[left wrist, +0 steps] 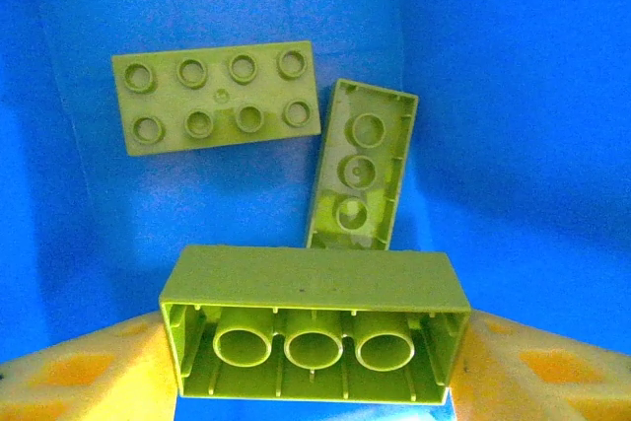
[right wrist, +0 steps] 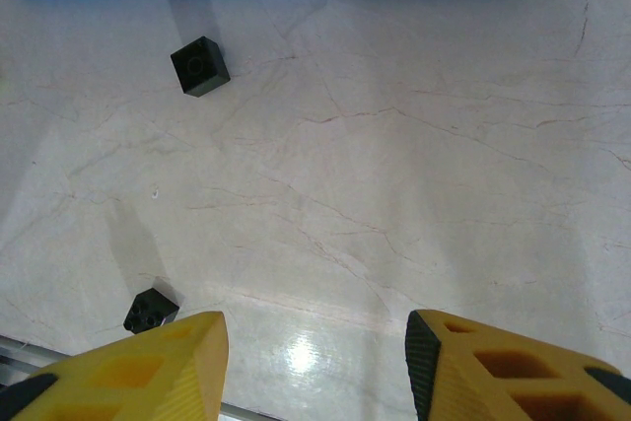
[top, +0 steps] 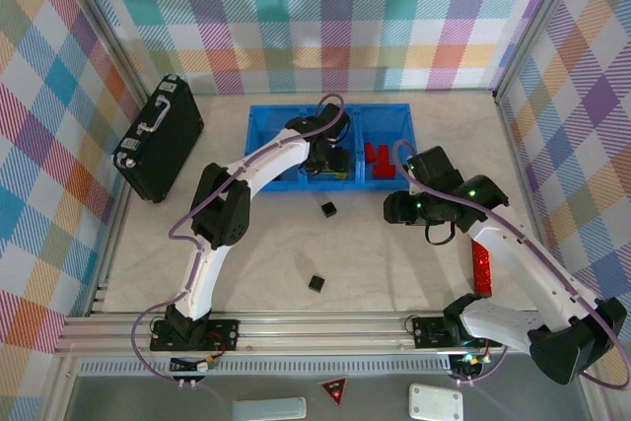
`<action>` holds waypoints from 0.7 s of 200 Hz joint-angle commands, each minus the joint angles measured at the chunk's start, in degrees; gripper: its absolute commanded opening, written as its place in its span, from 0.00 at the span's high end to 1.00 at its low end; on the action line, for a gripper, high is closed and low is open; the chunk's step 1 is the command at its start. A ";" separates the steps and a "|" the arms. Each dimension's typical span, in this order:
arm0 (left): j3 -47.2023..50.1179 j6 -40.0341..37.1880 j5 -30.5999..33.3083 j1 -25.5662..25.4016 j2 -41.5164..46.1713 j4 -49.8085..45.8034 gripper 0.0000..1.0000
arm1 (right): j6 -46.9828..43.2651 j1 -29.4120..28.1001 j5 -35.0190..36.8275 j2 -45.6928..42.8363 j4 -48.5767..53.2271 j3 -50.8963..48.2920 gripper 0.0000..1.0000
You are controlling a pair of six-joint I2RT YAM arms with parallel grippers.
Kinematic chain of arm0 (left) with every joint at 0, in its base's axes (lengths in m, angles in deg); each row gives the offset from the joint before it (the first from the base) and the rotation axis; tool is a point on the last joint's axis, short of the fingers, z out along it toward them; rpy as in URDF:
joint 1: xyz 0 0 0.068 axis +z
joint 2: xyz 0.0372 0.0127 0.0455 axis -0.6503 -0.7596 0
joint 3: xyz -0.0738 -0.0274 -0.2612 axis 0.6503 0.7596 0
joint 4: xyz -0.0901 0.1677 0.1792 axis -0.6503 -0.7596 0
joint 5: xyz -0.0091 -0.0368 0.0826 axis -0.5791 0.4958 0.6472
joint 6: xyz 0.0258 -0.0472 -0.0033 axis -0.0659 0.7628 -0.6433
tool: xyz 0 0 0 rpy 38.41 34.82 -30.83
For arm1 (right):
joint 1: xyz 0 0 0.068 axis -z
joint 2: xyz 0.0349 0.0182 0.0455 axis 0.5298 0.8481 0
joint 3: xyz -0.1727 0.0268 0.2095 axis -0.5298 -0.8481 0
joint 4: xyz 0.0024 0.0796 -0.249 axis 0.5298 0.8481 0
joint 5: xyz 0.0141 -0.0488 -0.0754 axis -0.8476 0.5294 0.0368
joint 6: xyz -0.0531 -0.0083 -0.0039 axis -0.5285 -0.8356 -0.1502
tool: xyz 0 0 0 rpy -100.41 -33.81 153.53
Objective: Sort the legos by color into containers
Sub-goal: Place the lego in the container.
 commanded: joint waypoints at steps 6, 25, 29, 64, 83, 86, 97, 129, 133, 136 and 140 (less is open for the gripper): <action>-2.14 -1.01 1.92 1.52 -2.11 -1.80 0.34 | 0.82 -0.25 -0.16 -0.31 0.63 1.06 0.48; -2.33 -0.93 2.39 1.57 -2.97 -1.71 0.34 | 0.78 -0.30 -0.32 -0.31 0.69 0.88 0.48; -2.33 -0.95 2.63 1.57 -3.10 -1.75 0.34 | 0.80 -0.27 -0.33 -0.32 0.63 0.80 0.47; -2.24 -0.83 4.98 1.57 -3.96 -2.06 0.32 | 0.97 -0.32 -0.42 -0.52 0.35 0.18 0.47; -2.24 -0.73 5.40 1.64 -4.05 -2.04 0.30 | 0.95 -0.24 -0.52 -0.56 0.19 0.18 0.47; -2.24 -0.74 5.31 1.59 -4.09 -1.99 0.29 | 0.96 -0.25 -0.47 -0.57 0.21 0.18 0.47; -2.24 -0.58 5.19 1.57 -3.94 -2.04 0.28 | 0.98 -0.22 -0.52 -0.56 0.12 0.18 0.47; -2.30 -0.46 5.04 1.57 -2.84 -2.10 0.26 | 0.87 -0.23 -0.80 -0.40 -0.21 0.18 0.47; -2.29 -0.40 4.94 1.57 -2.64 -2.14 0.26 | 0.87 -0.25 -0.85 -0.32 -0.30 0.18 0.47; -2.24 -0.46 4.83 1.57 -2.54 -2.14 0.25 | 0.91 -0.22 -0.85 -0.31 -0.35 0.25 0.47; -2.26 -0.39 4.79 1.57 -2.36 -2.19 0.25 | 0.78 -0.27 -0.91 -0.32 -0.42 0.26 0.47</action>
